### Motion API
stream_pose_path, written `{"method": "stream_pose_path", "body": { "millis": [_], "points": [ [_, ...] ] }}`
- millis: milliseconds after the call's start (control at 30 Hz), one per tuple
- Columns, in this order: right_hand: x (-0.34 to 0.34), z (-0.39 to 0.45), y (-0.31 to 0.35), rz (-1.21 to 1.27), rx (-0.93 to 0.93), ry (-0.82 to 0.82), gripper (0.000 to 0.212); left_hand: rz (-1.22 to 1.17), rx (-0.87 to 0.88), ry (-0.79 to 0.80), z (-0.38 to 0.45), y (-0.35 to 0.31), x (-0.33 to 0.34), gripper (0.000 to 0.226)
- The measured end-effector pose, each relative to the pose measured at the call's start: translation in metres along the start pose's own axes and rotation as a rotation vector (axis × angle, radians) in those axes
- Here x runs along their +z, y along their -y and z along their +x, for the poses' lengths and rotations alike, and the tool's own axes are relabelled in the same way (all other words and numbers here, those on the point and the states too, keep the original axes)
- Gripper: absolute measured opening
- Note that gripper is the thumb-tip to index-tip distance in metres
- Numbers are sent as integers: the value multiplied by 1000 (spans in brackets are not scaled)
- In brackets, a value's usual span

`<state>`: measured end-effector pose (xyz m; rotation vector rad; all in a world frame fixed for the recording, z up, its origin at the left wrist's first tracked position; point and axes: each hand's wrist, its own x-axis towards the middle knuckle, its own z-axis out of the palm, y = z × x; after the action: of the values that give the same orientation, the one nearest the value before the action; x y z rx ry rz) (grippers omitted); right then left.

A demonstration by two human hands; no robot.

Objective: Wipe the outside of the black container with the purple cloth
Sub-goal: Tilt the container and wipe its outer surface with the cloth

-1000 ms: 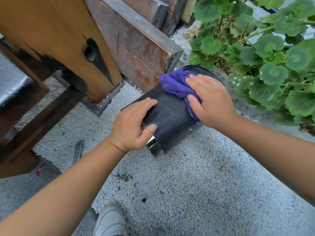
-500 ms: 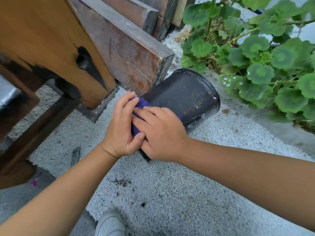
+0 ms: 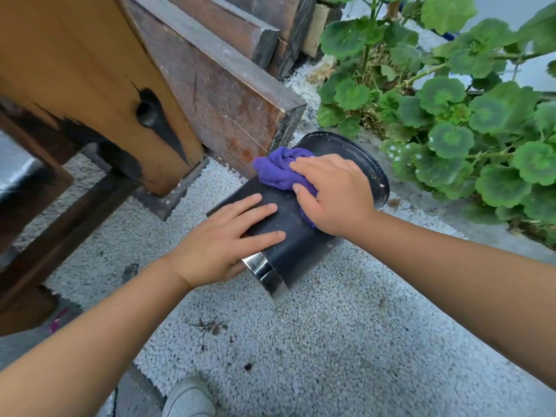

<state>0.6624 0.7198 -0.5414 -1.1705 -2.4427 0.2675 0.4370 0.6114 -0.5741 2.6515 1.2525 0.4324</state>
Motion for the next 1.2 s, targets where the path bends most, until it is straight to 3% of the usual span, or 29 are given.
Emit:
{"method": "stream_pose_path", "body": {
  "millis": [200,267,333,467,567,667,767,867,933,1000,1067,1133,1200],
  "points": [
    [-7,7,-2,31,37,-4,29,-7,-105,-38,13,-21,-9,88],
    [-15,13,-3,75,86,-8,27,-13,-113,-60,18,-22,-15,78],
    [-27,22,-7,169,194,-21,29,-45,-129,-112,24,-20,-20,50],
    [-58,43,-23,542,466,-255,24,-172,-288,-404,35,-15,-28,43],
    [-76,49,-34,640,521,-400,20,-372,-526,-673,24,-10,-28,41],
    [-71,45,-41,627,534,-415,18,-554,-734,-742,5,-8,-21,46],
    [-43,23,-37,496,463,-226,22,-681,-765,-658,-5,-20,-9,49],
    [-20,5,-28,270,210,-94,28,-723,-727,-511,-21,-19,-9,53],
    [-17,6,-25,169,131,-7,42,-747,-756,-243,-35,-13,-25,64],
    [-15,8,-19,95,69,57,52,-847,-777,88,-51,-14,-43,93],
    [-12,7,-9,12,-43,81,53,-959,-746,285,-62,-22,-50,112],
    [-8,5,2,-44,-126,71,52,-1040,-745,377,-68,-34,-45,121],
    [-3,4,9,-70,-161,73,52,-1104,-752,354,-70,-47,-37,121]
  ]
}}
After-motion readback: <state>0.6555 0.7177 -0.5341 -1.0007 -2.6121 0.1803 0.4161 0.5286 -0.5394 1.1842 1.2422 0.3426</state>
